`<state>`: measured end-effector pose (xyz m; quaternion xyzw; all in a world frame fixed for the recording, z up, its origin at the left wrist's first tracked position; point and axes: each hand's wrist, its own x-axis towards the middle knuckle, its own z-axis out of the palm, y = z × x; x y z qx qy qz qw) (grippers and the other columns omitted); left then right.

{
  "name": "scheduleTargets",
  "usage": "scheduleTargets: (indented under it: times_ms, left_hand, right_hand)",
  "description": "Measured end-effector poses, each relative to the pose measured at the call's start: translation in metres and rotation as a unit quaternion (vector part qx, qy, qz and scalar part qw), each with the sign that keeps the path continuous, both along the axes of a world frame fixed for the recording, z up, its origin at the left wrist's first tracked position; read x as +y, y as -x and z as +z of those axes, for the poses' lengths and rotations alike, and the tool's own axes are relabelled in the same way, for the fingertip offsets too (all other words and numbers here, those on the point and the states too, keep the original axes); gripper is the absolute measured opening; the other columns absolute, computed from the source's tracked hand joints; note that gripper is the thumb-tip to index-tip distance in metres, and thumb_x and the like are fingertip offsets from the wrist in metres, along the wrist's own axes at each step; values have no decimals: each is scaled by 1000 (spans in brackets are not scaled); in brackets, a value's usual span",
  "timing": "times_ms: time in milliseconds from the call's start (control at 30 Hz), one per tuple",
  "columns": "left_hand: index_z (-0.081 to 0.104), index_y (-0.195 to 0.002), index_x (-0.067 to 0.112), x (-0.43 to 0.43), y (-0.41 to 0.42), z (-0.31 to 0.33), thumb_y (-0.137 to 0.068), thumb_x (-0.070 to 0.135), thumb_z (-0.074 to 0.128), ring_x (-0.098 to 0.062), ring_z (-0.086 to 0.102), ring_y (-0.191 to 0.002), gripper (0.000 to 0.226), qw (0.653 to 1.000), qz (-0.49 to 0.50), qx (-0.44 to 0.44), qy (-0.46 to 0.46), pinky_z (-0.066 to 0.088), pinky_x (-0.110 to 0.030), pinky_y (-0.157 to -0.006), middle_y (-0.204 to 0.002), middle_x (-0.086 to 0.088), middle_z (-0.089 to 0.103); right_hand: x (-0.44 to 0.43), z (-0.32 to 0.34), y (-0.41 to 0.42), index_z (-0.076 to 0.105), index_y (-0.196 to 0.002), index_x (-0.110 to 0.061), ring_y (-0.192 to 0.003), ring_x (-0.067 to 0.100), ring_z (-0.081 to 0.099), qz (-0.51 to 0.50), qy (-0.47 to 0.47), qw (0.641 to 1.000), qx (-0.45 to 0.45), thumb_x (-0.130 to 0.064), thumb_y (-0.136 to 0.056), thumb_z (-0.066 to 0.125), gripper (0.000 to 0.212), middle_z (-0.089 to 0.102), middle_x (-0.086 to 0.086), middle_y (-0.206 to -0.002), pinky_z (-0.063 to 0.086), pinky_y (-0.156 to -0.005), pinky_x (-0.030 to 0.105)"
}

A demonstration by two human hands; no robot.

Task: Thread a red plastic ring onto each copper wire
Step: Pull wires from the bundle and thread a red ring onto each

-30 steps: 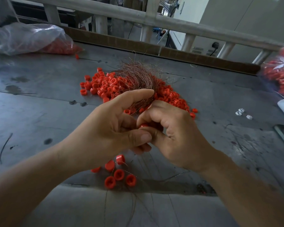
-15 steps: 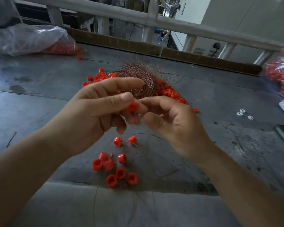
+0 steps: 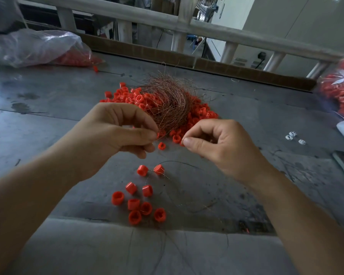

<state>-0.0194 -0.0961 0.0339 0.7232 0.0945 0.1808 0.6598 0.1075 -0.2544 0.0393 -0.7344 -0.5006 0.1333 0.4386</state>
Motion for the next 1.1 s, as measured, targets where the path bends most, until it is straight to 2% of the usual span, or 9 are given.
scheduleTargets:
  times_ms: [100, 200, 400, 500, 600, 733, 900, 1000, 1100]
  left_hand:
    - [70, -69, 29, 5, -1, -7, -58, 10, 76, -7, 63, -54, 23, 981, 53, 58, -175, 52, -16, -54, -62, 4, 69]
    - [69, -65, 36, 5, -2, -9, -57, 17, 73, 3, 60, -52, 21, 962, 22, 108, -250, 46, -7, -52, -60, 14, 67]
    - [70, -64, 39, 4, -4, -11, -55, 35, 74, 4, 59, -52, 10, 948, -29, 170, -266, 43, -6, -50, -59, 13, 68]
    - [72, -65, 34, 9, -5, -12, -44, 55, 66, 0, 62, -59, 30, 965, -13, 155, -210, 47, -14, -58, -67, 5, 70]
    - [72, -61, 25, 19, -9, -16, -66, 27, 73, 4, 57, -54, 5, 969, 80, 142, -188, 42, -15, -54, -61, 5, 68]
    - [70, -73, 23, 32, -17, -25, -78, 11, 69, -2, 55, -65, 13, 906, 235, 134, -325, 38, -18, -61, -68, 14, 60]
    - [57, -124, 20, 42, -29, -39, -87, 12, 58, -24, 52, -99, 38, 864, 213, 156, -428, 38, -31, -82, -108, -5, 52]
    - [52, -130, 21, 47, -35, -43, -89, 15, 56, -29, 46, -113, 41, 848, 190, 195, -455, 34, -35, -96, -120, -11, 49]
    - [59, -120, 18, 48, -35, -43, -87, 15, 59, -29, 48, -108, 34, 846, 192, 188, -461, 36, -35, -93, -113, -10, 51]
  right_hand:
    - [1, -4, -2, 65, -68, -23, -54, -4, 50, -8, 69, 997, -38, -16, -80, 66, 14, 57, -13, -57, 38, -52, 10]
    - [2, -8, -2, 63, -68, -27, -60, -4, 53, 1, 111, 991, -71, -19, -82, 65, 17, 59, -13, -61, 41, -55, 9]
    - [3, -14, -3, 67, -76, -24, -64, -13, 51, 17, 168, 977, -131, -24, -83, 64, 7, 54, -19, -63, 37, -59, 3]
    - [2, -15, -4, 69, -82, -23, -65, -14, 50, 24, 184, 972, -144, -27, -83, 65, 6, 55, -20, -66, 36, -59, 1]
    - [1, -14, -5, 68, -81, -23, -67, -14, 51, 35, 189, 973, -128, -33, -82, 65, 11, 57, -18, -67, 37, -59, 2]
    - [0, -11, -9, 65, -76, -28, -71, -6, 54, 12, 170, 979, -109, -43, -79, 64, 15, 62, -13, -70, 41, -61, 7]
    - [-2, -8, -12, 60, -70, -33, -67, -10, 53, -16, 130, 987, -98, -38, -80, 64, 12, 59, -16, -66, 42, -61, 6]
    - [-1, -8, -13, 59, -68, -34, -67, -10, 53, -26, 118, 987, -106, -35, -81, 64, 14, 57, -18, -64, 42, -62, 7]
    - [0, -8, -12, 58, -69, -34, -67, -11, 53, -26, 115, 987, -108, -34, -81, 65, 14, 57, -18, -63, 41, -61, 6]
